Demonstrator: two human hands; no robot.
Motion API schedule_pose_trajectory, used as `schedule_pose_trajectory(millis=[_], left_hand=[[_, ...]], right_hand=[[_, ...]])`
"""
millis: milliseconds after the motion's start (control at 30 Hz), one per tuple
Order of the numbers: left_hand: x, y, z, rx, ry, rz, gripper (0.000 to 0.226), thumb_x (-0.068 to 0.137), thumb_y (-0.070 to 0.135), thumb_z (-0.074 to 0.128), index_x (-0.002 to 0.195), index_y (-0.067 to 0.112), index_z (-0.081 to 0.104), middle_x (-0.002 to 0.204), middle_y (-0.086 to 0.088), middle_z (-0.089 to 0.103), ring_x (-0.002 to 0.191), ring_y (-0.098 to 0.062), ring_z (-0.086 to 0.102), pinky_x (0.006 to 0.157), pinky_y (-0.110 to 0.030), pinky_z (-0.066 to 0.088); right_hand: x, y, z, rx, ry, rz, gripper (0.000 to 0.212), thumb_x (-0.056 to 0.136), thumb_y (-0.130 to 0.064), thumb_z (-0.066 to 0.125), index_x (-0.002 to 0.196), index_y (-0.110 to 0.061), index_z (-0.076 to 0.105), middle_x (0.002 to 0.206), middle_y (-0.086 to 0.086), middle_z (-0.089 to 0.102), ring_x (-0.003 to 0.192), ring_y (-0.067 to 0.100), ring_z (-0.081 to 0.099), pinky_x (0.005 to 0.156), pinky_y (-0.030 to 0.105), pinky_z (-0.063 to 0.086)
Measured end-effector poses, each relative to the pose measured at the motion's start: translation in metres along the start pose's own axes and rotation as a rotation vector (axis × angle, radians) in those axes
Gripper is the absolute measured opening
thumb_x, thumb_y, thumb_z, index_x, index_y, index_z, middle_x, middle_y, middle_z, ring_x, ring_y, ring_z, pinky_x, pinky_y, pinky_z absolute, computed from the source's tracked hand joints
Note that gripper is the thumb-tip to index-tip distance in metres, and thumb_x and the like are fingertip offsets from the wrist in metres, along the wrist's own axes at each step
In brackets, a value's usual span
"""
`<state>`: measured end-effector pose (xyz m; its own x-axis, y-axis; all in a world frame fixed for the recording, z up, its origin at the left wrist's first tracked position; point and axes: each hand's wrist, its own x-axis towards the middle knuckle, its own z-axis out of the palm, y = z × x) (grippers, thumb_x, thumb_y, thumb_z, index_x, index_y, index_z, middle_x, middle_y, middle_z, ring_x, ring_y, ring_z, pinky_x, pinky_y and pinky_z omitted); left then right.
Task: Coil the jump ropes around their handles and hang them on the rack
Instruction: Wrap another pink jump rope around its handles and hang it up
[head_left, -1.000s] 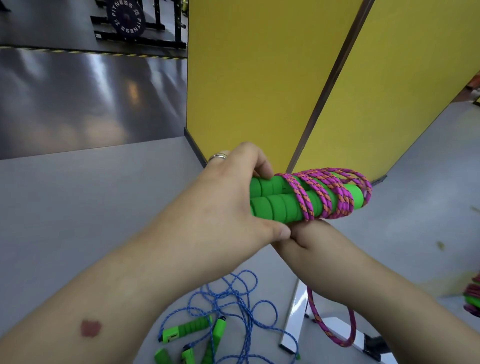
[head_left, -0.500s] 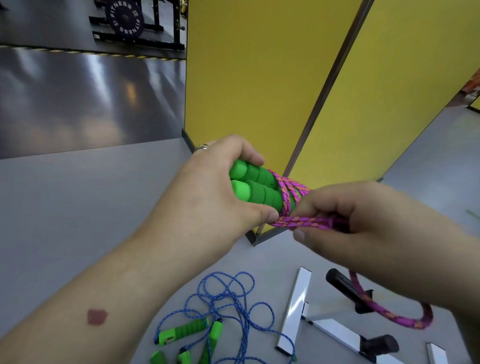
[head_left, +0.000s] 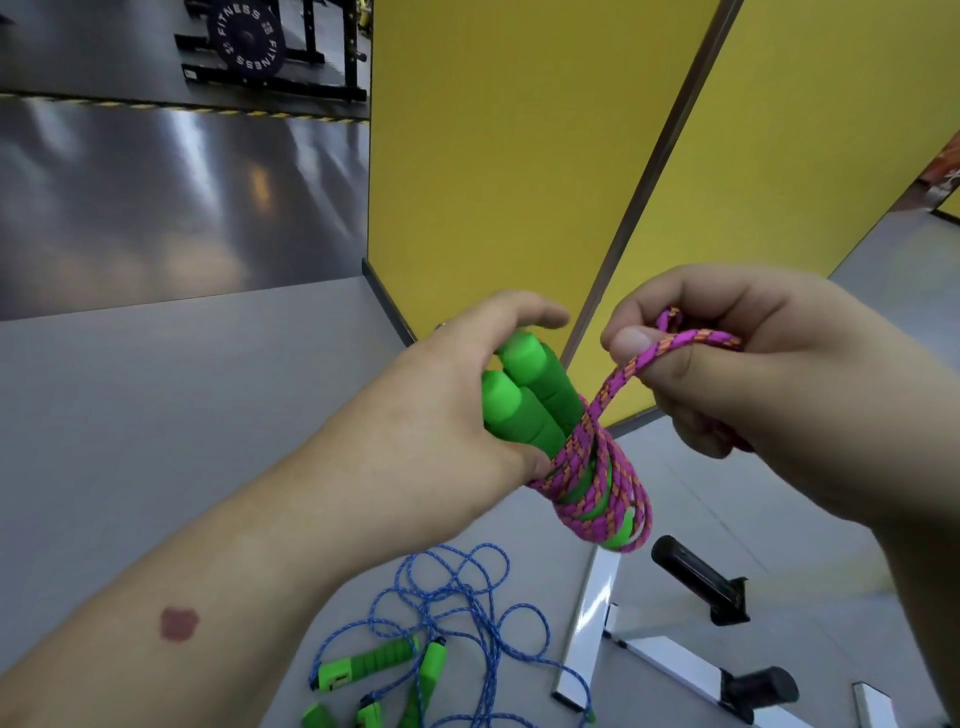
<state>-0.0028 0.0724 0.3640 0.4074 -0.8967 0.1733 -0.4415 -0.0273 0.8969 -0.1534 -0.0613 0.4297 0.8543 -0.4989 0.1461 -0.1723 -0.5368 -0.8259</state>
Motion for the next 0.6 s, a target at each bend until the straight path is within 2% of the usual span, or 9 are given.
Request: schedule_pose_trajectory(millis=[67,133,300,333,400,467,600], left_hand=[[0.001,-0.001,0.0,-0.012,-0.011,-0.005,0.076,0.071,0.004,0.087,0.117,0.052,0.051,0.106,0.02,0.064,0.089,-0.006,0.069,0.075,-0.036,0.061],[0.002,-0.003,-0.001,-0.035,-0.046,0.001,0.072,0.07,0.002,0.085,0.116,0.049,0.055,0.105,0.018,0.067,0.089,-0.005,0.069,0.08,-0.039,0.061],[-0.001,-0.004,0.0,-0.249,-0.154,0.004,0.074,0.067,0.0,0.07,0.121,0.05,0.063,0.112,0.007,0.07,0.101,-0.033,0.069,0.086,-0.063,0.057],[0.0,-0.005,0.001,-0.315,-0.172,0.0,0.074,0.067,-0.003,0.067,0.121,0.048,0.065,0.112,-0.001,0.071,0.101,-0.037,0.068,0.086,-0.063,0.056],[0.0,-0.002,0.0,-0.426,-0.204,-0.013,0.075,0.063,-0.006,0.062,0.118,0.044,0.069,0.11,-0.012,0.071,0.094,-0.029,0.067,0.078,-0.049,0.054],[-0.002,0.002,0.0,-0.479,-0.216,-0.019,0.075,0.059,-0.006,0.057,0.113,0.042,0.072,0.106,-0.018,0.068,0.088,-0.024,0.06,0.074,-0.042,0.044],[-0.003,0.005,0.001,-0.619,-0.195,-0.052,0.068,0.052,-0.005,0.045,0.103,0.032,0.071,0.096,-0.026,0.056,0.083,-0.037,0.048,0.073,-0.046,0.032]], right_hand=[[0.002,0.001,0.001,0.049,0.025,0.041,0.011,0.092,-0.022,0.069,0.082,-0.015,0.071,0.053,0.0,0.048,0.044,0.017,0.038,0.041,0.026,0.035],[0.005,0.004,0.002,0.1,0.09,0.084,0.017,0.095,-0.02,0.062,0.081,-0.013,0.068,0.05,-0.001,0.046,0.043,0.015,0.037,0.041,0.024,0.035],[0.013,0.006,0.002,0.333,0.217,0.214,0.022,0.101,-0.023,0.055,0.087,-0.009,0.065,0.059,0.006,0.041,0.044,0.014,0.04,0.039,0.024,0.036],[0.014,0.008,0.003,0.374,0.22,0.242,0.022,0.102,-0.022,0.054,0.089,-0.009,0.065,0.06,0.006,0.041,0.044,0.014,0.041,0.039,0.024,0.036],[0.018,0.012,0.005,0.459,0.227,0.285,0.02,0.103,-0.02,0.053,0.093,-0.009,0.066,0.06,0.004,0.042,0.045,0.014,0.044,0.04,0.025,0.038],[0.022,0.016,0.008,0.535,0.24,0.33,0.02,0.104,-0.016,0.05,0.096,-0.009,0.067,0.062,0.004,0.045,0.046,0.013,0.047,0.043,0.025,0.039],[0.029,0.023,0.013,0.686,0.264,0.396,0.022,0.105,-0.01,0.044,0.101,-0.008,0.066,0.062,0.003,0.049,0.047,0.013,0.046,0.041,0.025,0.043]])
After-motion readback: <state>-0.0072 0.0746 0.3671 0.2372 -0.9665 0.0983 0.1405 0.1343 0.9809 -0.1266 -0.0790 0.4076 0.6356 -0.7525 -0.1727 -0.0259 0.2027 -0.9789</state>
